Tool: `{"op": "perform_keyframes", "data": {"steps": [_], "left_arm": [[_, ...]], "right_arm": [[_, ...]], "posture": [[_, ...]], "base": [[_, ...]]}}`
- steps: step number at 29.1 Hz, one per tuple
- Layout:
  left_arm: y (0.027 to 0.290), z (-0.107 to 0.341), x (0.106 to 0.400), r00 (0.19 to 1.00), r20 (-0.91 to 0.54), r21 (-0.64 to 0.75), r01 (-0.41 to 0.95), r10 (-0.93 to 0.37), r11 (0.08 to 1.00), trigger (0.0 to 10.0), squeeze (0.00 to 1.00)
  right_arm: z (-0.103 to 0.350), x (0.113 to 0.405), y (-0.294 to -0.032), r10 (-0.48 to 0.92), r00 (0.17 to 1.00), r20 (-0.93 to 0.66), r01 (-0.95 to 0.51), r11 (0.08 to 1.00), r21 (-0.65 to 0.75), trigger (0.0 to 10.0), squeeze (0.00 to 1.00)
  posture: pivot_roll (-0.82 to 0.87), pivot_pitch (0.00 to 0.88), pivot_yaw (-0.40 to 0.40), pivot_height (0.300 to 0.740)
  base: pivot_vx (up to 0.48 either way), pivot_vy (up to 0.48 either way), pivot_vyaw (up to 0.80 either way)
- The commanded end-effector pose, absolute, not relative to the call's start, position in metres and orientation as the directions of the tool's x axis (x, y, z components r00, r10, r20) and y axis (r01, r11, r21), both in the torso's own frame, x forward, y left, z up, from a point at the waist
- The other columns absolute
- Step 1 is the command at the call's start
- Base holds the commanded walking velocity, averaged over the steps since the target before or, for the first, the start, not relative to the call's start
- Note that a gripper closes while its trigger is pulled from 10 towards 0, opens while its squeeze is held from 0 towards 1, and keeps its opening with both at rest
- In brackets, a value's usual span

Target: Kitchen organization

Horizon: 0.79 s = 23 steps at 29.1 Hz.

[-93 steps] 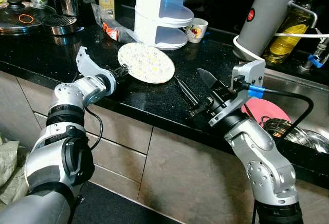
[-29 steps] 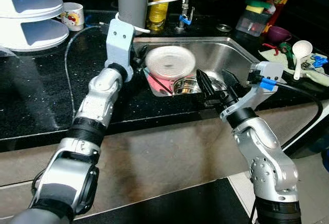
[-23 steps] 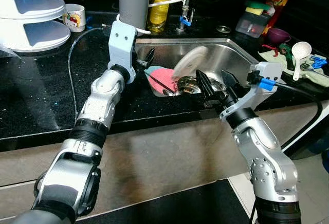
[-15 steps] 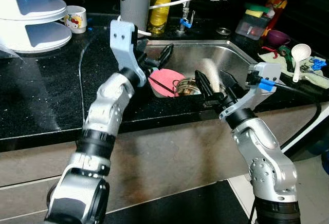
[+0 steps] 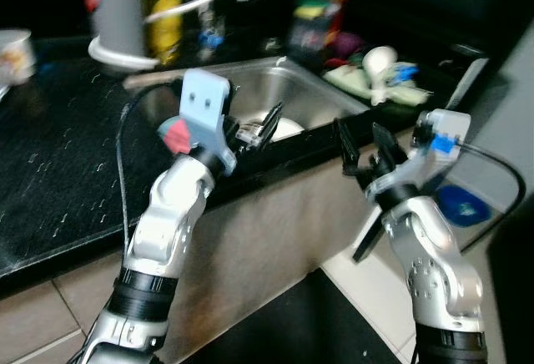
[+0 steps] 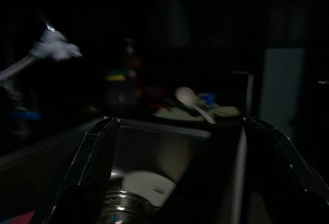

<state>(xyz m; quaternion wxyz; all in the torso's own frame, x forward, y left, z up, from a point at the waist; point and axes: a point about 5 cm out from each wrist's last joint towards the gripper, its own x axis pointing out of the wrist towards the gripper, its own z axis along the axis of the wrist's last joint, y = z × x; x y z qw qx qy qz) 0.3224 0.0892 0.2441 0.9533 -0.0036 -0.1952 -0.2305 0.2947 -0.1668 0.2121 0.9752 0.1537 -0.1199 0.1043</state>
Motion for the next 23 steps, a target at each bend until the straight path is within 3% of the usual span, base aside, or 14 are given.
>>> {"op": "perform_keyframes", "data": {"steps": [1, 8, 16, 23], "left_arm": [[0.096, 0.236, 0.321, 0.848, 0.348, 0.086, 0.397, -0.401, 0.914, 10.0, 0.0], [0.115, 0.199, 0.297, 0.925, 0.235, 0.173, 0.262, -0.298, 0.95, 10.0, 0.0], [0.111, 0.177, 0.267, 0.928, 0.167, 0.216, 0.294, -0.332, 0.931, 10.0, 0.0], [0.116, 0.181, 0.267, 0.933, 0.172, 0.236, 0.273, -0.317, 0.932, 10.0, 0.0]], "right_arm": [[0.209, 0.296, -0.162, 0.179, 0.949, 0.258, -0.248, 0.93, 0.27, 10.0, 0.0], [0.187, 0.292, -0.161, 0.128, 0.973, 0.194, -0.177, 0.949, 0.26, 10.0, 0.0], [0.163, 0.285, -0.163, 0.09, 0.989, 0.12, -0.116, 0.964, 0.237, 10.0, 0.0], [0.159, 0.283, -0.166, 0.068, 0.991, 0.113, -0.092, 0.97, 0.224, 10.0, 0.0]], "posture": [[0.09, 0.0, -0.13, 0.74], [0.09, 0.0, -0.129, 0.74], [0.1, 0.0, -0.135, 0.74], [0.1, 0.0, -0.132, 0.74]], "base": [[0.0, 0.0, 0.0], [0.0, 0.0, 0.0], [0.0, 0.0, 0.0], [0.0, 0.0, 0.0]]}}
